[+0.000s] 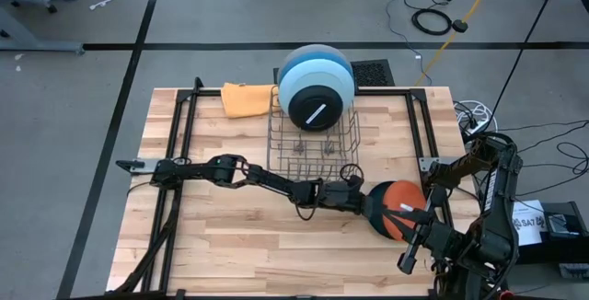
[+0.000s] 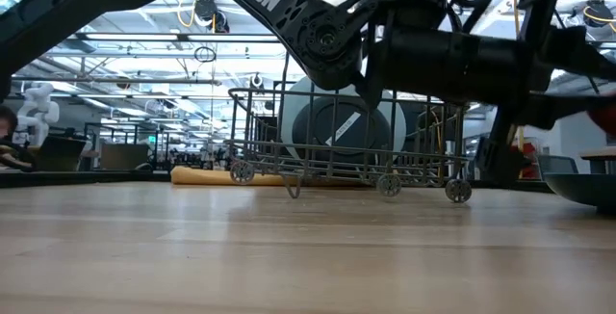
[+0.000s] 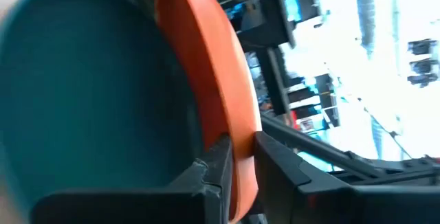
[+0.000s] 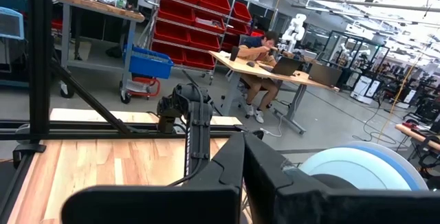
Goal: Sort dishes
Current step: Put the orange plate into the dish rack
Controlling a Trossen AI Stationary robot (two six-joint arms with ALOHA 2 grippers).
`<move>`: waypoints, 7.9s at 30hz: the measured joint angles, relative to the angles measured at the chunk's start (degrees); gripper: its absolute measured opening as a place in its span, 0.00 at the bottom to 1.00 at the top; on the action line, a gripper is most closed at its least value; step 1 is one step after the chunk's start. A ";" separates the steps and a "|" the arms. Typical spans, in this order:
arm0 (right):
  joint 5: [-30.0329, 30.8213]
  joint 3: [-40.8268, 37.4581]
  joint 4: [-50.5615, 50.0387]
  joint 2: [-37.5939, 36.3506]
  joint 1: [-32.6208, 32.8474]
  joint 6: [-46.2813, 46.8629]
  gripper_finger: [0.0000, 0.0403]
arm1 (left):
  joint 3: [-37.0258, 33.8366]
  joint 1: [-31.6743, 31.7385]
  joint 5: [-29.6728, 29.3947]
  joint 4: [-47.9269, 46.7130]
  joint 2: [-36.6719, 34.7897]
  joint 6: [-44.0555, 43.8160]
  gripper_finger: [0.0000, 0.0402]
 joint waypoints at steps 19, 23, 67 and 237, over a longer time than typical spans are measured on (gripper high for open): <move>-0.32 0.00 0.00 0.00 0.00 0.00 0.00 | 0.04 0.06 0.35 10.66 0.00 3.00 0.00; -1.44 0.00 0.00 0.00 0.00 0.00 0.00 | 0.04 0.08 0.37 13.42 0.00 5.17 0.00; 1.90 2.49 18.68 -0.04 -0.02 -26.67 0.00 | 0.07 -0.84 21.55 25.36 -7.45 17.37 0.00; -126.54 3.02 18.47 -6.73 -86.37 -103.38 0.06 | -40.48 48.63 85.92 1.78 -61.75 48.83 0.47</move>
